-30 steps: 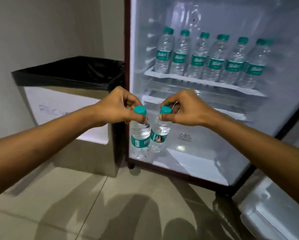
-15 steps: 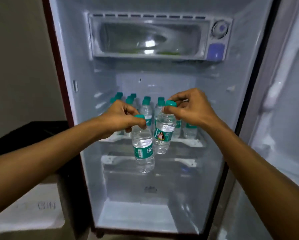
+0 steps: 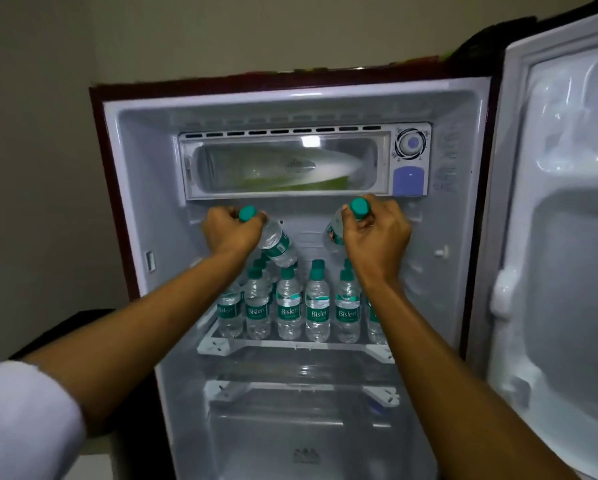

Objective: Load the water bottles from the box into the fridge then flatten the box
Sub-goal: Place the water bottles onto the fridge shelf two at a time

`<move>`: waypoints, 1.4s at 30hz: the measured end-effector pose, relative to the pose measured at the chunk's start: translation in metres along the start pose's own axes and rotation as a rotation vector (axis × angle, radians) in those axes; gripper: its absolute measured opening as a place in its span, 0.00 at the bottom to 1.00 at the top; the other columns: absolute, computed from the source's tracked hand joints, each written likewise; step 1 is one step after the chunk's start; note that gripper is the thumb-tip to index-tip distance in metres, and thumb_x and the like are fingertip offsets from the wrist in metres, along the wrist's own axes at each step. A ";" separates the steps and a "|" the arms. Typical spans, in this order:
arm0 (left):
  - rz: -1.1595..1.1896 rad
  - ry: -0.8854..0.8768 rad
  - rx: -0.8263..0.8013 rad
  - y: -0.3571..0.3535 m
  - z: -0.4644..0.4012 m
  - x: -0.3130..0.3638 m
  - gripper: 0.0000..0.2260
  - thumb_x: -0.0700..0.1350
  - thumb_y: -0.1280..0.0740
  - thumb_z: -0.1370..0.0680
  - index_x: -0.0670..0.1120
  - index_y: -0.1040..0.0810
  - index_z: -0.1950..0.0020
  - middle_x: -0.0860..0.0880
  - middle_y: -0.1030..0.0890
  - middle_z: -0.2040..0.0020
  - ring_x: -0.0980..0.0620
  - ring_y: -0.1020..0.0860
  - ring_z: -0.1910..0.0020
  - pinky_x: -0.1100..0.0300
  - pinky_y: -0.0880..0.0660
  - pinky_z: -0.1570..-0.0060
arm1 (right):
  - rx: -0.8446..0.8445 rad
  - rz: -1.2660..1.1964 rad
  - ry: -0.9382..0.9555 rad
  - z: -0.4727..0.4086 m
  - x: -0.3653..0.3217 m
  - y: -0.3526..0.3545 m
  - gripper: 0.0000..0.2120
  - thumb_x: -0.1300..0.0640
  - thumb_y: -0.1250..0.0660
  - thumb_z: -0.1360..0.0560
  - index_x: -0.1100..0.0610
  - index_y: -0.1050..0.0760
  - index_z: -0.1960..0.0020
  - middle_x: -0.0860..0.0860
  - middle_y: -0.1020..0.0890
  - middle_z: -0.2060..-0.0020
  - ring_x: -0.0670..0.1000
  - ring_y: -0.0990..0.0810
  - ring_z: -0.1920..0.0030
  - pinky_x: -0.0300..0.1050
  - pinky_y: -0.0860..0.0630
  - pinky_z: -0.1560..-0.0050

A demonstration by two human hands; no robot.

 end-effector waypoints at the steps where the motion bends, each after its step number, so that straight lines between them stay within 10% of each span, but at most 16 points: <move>1: 0.012 0.008 0.041 -0.003 -0.001 -0.002 0.09 0.47 0.24 0.29 0.47 0.23 0.60 0.46 0.18 0.59 0.46 0.17 0.58 0.48 0.18 0.53 | 0.005 0.005 -0.026 0.000 0.004 -0.005 0.10 0.58 0.25 0.28 0.63 0.17 0.51 0.56 0.20 0.61 0.47 0.26 0.63 0.36 0.30 0.62; 9: 0.011 -0.063 0.142 -0.030 -0.014 -0.010 0.10 0.46 0.26 0.27 0.41 0.19 0.52 0.46 0.18 0.57 0.49 0.20 0.58 0.57 0.22 0.55 | -0.012 0.003 -0.105 -0.008 0.019 -0.045 0.11 0.61 0.26 0.28 0.62 0.17 0.47 0.57 0.19 0.57 0.46 0.27 0.61 0.24 0.38 0.63; 22: -0.244 -0.155 -0.171 -0.104 -0.091 -0.067 0.15 0.47 0.26 0.26 0.40 0.18 0.44 0.44 0.17 0.46 0.47 0.19 0.48 0.58 0.23 0.47 | -0.205 0.161 -0.120 -0.009 0.081 -0.133 0.10 0.58 0.28 0.27 0.63 0.18 0.50 0.60 0.18 0.55 0.57 0.19 0.58 0.39 0.29 0.60; 35: -0.575 -0.156 -0.581 -0.176 -0.110 -0.110 0.19 0.52 0.26 0.27 0.45 0.31 0.68 0.40 0.18 0.53 0.44 0.20 0.52 0.61 0.31 0.61 | -0.727 0.394 -0.415 0.000 0.138 -0.192 0.22 0.48 0.22 0.32 0.61 0.21 0.46 0.57 0.18 0.49 0.56 0.18 0.51 0.42 0.24 0.57; 42: -0.681 -0.125 -0.622 -0.183 -0.113 -0.124 0.14 0.50 0.26 0.27 0.43 0.28 0.60 0.41 0.19 0.49 0.48 0.23 0.54 0.62 0.29 0.58 | -0.748 0.408 -0.392 0.008 0.139 -0.197 0.21 0.47 0.22 0.32 0.61 0.22 0.48 0.56 0.18 0.50 0.55 0.19 0.52 0.42 0.24 0.58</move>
Point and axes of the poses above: each hand's wrist, its own z-axis away from the middle knuckle, its own y-axis out of the back of the hand, x = y × z, the point moved 4 cm from there along -z, towards the middle knuckle
